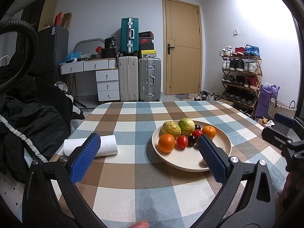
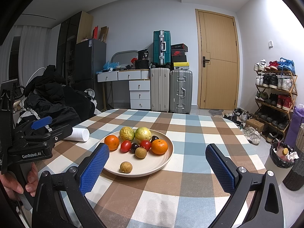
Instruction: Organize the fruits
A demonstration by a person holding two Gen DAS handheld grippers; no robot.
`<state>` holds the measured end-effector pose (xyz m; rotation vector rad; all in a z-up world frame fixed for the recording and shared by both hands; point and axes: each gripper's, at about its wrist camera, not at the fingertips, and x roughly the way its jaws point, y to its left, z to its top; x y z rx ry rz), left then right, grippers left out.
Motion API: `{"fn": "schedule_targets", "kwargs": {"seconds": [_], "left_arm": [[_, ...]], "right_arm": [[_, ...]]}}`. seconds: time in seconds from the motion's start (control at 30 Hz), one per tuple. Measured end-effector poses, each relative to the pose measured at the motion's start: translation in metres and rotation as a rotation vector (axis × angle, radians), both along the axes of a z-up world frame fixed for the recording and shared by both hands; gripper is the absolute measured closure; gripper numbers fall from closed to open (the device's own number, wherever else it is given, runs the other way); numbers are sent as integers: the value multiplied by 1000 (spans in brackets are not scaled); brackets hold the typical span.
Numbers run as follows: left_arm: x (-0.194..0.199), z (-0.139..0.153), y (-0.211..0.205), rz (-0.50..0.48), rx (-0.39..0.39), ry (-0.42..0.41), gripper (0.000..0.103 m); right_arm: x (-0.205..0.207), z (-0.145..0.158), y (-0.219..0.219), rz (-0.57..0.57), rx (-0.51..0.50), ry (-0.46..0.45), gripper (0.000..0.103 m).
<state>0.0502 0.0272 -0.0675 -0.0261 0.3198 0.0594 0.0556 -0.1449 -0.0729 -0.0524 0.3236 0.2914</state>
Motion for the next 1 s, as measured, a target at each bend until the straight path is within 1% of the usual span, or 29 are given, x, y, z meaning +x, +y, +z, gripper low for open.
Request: {"fn": "schedule_targets", "kwargs": {"seconds": [1.0], "left_arm": [[0, -1, -1, -1, 0, 1, 1]], "right_arm": [[0, 0, 0, 0, 0, 0, 0]]}}
